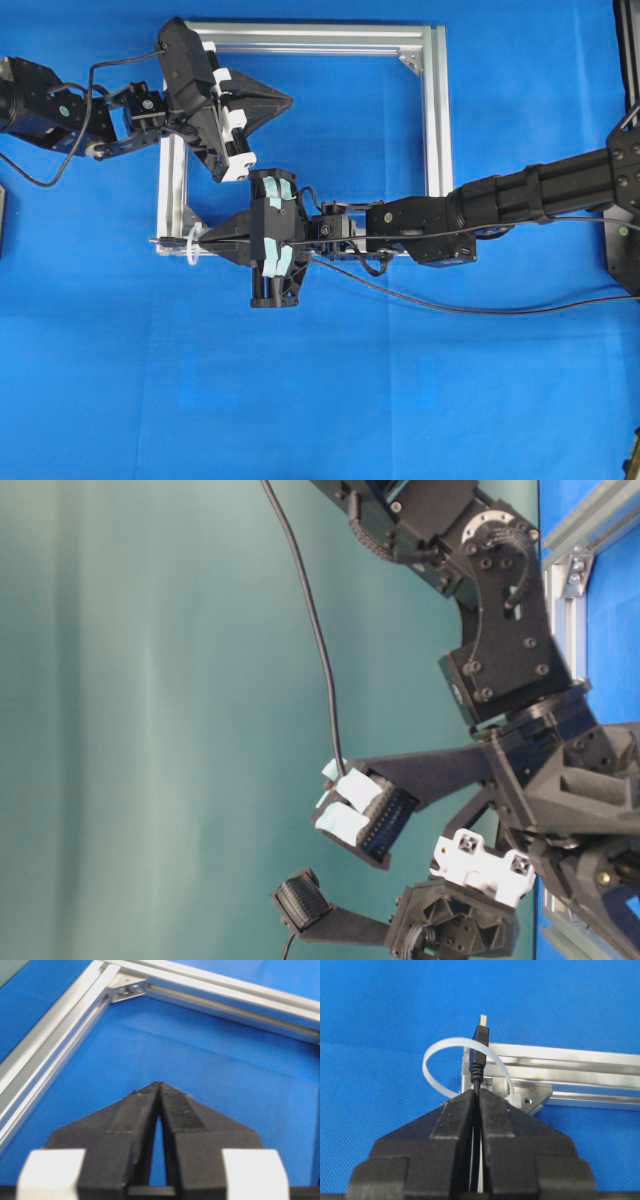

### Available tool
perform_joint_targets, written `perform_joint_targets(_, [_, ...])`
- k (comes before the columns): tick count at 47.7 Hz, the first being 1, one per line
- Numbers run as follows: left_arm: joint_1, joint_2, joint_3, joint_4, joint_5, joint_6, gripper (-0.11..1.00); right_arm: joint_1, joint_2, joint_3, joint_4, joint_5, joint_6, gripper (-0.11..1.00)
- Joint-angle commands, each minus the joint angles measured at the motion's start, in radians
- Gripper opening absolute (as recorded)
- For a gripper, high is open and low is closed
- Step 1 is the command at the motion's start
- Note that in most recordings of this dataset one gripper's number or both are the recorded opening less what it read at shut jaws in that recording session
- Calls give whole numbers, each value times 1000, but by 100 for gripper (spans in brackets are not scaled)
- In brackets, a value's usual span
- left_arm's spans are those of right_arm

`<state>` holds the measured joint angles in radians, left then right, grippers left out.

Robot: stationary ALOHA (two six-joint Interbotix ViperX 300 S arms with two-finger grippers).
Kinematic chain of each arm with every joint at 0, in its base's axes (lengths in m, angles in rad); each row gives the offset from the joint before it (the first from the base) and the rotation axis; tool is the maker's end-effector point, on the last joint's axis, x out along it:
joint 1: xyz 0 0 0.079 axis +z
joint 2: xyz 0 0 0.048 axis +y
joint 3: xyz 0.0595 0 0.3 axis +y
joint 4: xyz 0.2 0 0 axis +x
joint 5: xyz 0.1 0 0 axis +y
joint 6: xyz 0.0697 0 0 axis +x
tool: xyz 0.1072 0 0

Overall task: Insert the wire through the string loop located on the left side.
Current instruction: 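Push the USB plug through the white zip-tie loop with the right gripper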

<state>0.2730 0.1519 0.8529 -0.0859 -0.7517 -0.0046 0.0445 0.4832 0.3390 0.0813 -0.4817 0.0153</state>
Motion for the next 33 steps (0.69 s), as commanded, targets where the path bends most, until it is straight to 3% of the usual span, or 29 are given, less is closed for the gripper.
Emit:
perform_joint_targets(1, [-5,-35,-14,2,-6,-6,0,-5,-23,-32,-3,-5,-2,0])
perform_joint_targets(33, [-5,-40,-6,2,-9,-6,0,-5,-23,-34,-3,-5,-3,0])
